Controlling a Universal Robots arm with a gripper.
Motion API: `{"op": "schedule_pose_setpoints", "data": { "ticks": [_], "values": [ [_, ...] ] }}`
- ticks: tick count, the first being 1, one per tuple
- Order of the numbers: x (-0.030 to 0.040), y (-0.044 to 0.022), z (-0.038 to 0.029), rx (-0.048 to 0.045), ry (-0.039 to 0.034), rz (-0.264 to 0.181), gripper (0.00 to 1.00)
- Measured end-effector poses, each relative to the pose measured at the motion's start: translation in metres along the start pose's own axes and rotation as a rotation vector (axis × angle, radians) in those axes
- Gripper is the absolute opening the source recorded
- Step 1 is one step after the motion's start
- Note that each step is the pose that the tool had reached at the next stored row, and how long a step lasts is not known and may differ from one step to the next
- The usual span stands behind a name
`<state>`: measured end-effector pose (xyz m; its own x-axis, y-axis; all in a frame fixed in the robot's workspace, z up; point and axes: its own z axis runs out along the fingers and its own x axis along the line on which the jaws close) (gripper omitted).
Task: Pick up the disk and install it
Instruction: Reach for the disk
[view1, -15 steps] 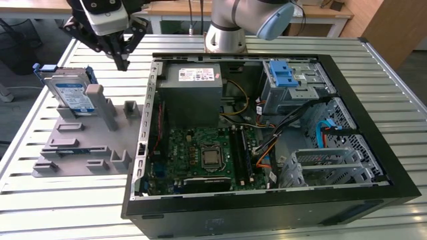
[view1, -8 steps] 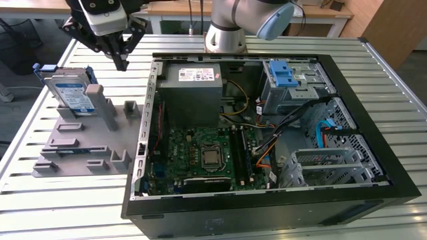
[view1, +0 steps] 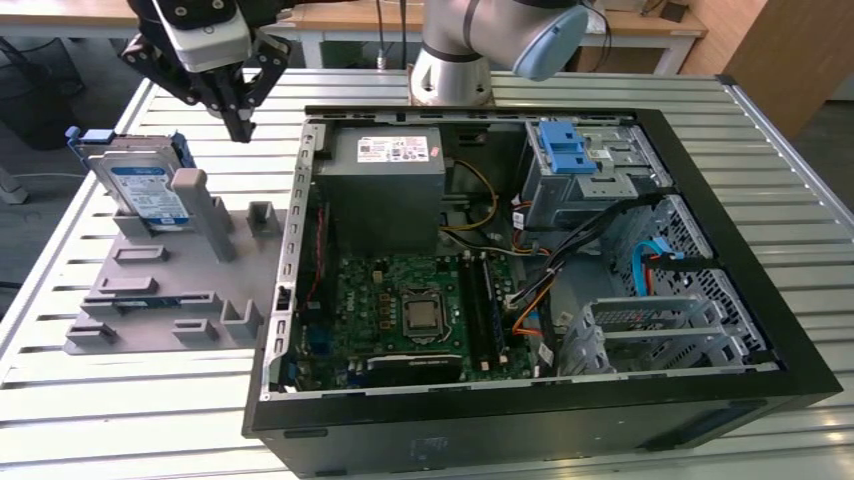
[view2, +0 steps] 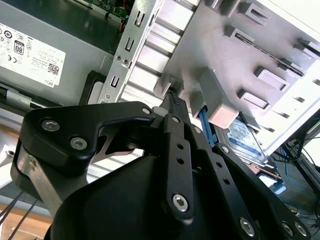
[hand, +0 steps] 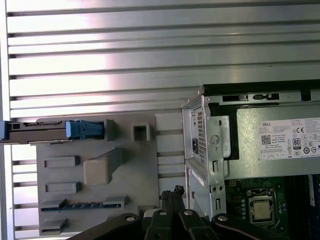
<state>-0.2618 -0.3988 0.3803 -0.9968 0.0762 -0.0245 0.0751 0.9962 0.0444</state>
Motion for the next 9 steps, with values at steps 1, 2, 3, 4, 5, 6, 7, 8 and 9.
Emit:
{"op": "schedule_pose_setpoints", "data": {
  "ticks": [1, 2, 3, 4, 5, 6, 7, 8, 9],
  "values": [
    [0.0003, 0.0000, 0.0000, 0.0000, 0.0000, 0.000, 0.11],
    [0.0005, 0.0000, 0.0000, 0.0001, 0.0000, 0.000, 0.11],
    [0.0008, -0.0001, 0.0001, 0.0000, 0.0000, 0.000, 0.11],
    [0.0010, -0.0001, 0.0001, 0.0000, 0.0000, 0.000, 0.11],
    [0.0013, -0.0001, 0.0002, 0.0000, 0.0000, 0.000, 0.11],
    [0.0015, -0.0001, 0.0002, 0.0000, 0.0000, 0.000, 0.11],
    [0.0017, -0.0001, 0.0002, 0.0001, 0.0001, 0.000, 0.11],
    [0.0019, -0.0002, 0.0003, 0.0000, 0.0000, 0.000, 0.11],
    [0.0022, -0.0002, 0.0003, 0.0000, 0.0000, 0.000, 0.11]
  ]
}}
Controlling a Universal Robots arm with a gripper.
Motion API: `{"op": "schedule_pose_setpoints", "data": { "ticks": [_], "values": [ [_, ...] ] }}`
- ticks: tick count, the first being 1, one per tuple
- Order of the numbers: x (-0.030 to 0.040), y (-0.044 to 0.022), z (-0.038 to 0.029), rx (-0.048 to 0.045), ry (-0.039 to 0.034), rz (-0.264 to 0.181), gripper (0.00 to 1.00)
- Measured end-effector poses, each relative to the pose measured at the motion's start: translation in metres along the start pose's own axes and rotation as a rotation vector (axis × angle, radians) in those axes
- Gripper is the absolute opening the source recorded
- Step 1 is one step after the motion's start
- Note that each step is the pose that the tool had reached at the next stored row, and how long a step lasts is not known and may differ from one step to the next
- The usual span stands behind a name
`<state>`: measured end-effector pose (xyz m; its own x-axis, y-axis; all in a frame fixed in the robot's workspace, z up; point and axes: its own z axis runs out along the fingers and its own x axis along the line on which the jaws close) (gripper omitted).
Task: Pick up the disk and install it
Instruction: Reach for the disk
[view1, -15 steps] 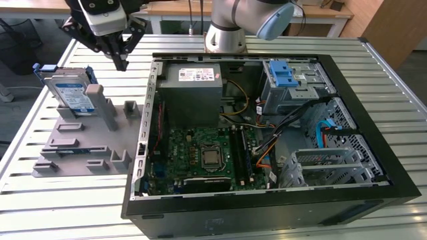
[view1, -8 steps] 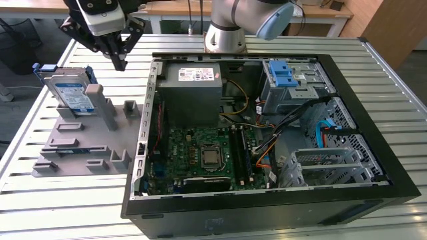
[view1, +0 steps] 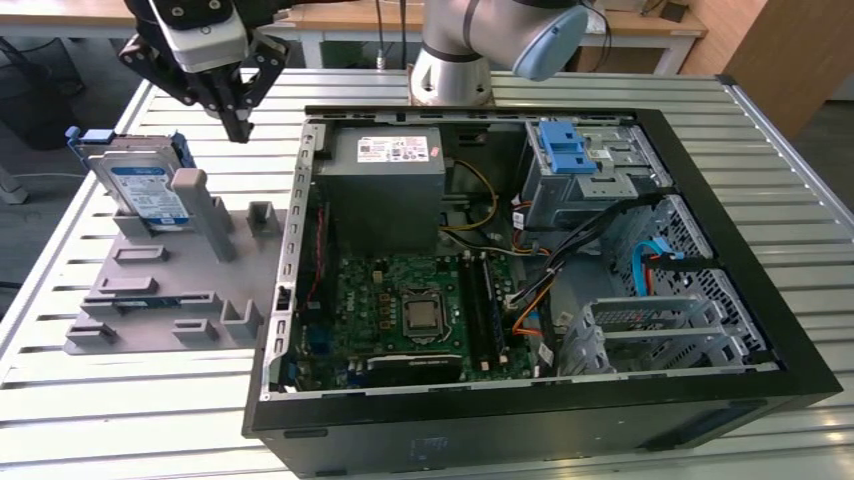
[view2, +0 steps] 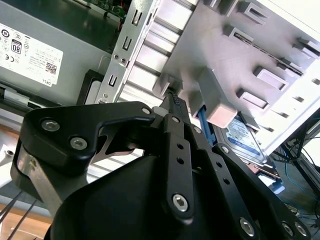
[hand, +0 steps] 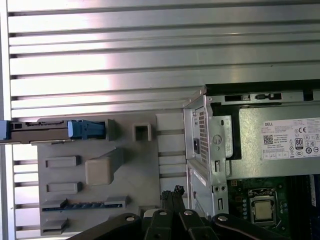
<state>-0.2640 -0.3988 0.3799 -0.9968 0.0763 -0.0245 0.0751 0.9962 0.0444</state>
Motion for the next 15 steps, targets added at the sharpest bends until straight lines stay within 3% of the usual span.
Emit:
{"op": "schedule_pose_setpoints", "data": {
  "ticks": [15],
  "values": [
    [0.0019, -0.0002, 0.0003, 0.0000, 0.0000, 0.000, 0.11]
  ]
}}
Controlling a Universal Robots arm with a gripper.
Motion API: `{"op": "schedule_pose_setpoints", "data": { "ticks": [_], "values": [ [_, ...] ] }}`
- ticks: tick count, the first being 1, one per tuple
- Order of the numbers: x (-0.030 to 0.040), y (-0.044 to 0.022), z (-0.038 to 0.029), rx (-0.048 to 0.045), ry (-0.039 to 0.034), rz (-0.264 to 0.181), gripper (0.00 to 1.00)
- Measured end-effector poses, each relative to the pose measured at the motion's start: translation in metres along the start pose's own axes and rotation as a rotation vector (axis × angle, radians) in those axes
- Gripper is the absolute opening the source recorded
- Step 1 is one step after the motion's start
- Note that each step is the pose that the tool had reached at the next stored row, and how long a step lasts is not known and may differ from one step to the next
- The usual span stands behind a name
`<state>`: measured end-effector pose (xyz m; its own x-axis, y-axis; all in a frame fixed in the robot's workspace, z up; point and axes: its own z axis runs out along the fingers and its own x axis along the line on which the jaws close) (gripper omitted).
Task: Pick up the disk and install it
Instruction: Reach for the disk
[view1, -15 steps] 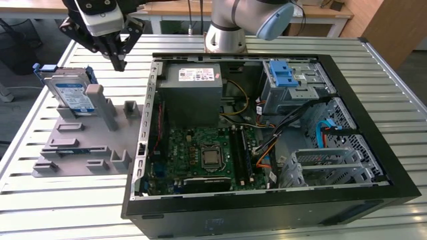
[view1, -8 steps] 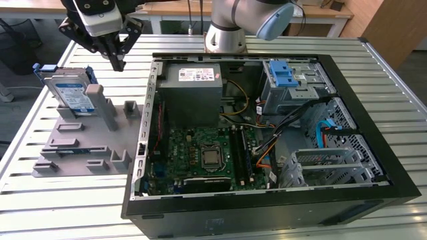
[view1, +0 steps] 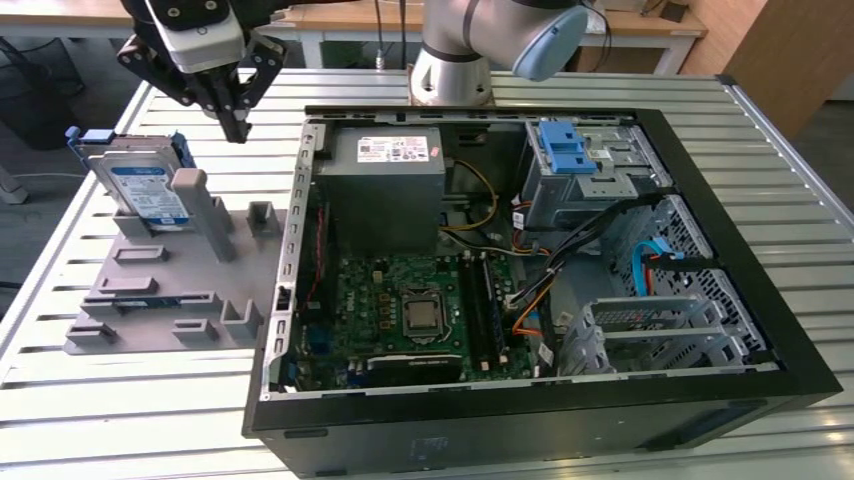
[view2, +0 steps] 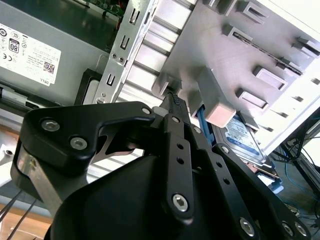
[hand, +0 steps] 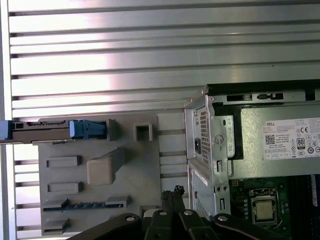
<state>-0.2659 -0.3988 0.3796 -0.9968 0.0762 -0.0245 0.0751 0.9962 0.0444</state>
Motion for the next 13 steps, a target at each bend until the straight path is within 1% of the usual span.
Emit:
{"op": "schedule_pose_setpoints", "data": {
  "ticks": [2, 5, 7, 11, 13],
  "values": [
    [0.0010, -0.0001, 0.0000, 0.0000, 0.0000, 0.000, 0.11],
    [0.0056, -0.0003, -0.0001, 0.0000, 0.0004, 0.000, 0.11],
    [0.0112, 0.0001, -0.0002, 0.0001, 0.0010, 0.000, 0.11],
    [0.0238, 0.0032, 0.0003, 0.0001, 0.0015, 0.000, 0.11],
    [0.0281, 0.0048, 0.0009, 0.0001, 0.0041, 0.001, 0.11]
  ]
}}
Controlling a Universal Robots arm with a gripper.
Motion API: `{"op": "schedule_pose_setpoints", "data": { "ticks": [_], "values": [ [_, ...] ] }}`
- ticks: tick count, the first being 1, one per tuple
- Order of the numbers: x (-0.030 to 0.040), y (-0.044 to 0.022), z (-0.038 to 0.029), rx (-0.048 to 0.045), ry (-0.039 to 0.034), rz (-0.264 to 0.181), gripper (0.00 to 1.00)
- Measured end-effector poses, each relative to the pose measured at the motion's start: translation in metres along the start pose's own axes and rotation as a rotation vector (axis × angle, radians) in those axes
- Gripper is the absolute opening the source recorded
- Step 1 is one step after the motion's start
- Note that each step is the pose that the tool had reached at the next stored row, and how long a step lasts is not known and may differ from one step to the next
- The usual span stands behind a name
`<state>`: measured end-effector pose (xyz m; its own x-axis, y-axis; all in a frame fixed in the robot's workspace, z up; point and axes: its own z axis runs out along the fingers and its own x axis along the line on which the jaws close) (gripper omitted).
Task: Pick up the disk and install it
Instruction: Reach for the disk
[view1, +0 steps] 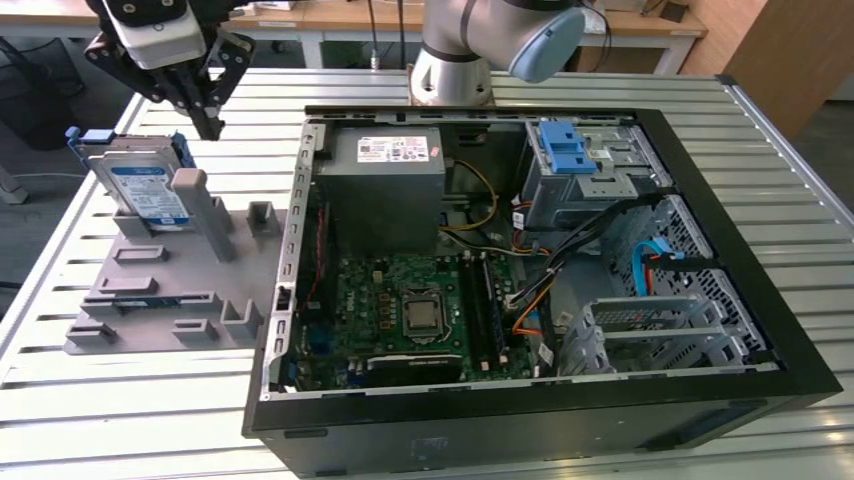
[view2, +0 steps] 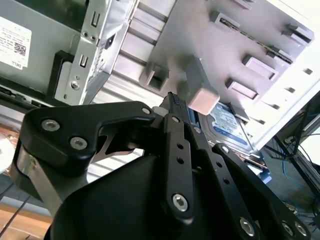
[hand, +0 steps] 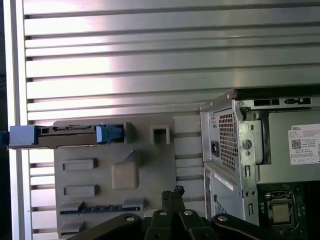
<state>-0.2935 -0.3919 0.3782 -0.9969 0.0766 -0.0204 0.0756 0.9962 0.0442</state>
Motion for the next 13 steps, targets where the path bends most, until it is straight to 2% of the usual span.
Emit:
{"op": "schedule_pose_setpoints", "data": {
  "ticks": [3, 13],
  "values": [
    [0.0057, 0.0024, 0.0009, 0.0008, 0.0054, 0.001, 0.11],
    [0.0061, 0.0028, 0.0012, 0.0006, 0.0053, 0.001, 0.11]
  ]
}}
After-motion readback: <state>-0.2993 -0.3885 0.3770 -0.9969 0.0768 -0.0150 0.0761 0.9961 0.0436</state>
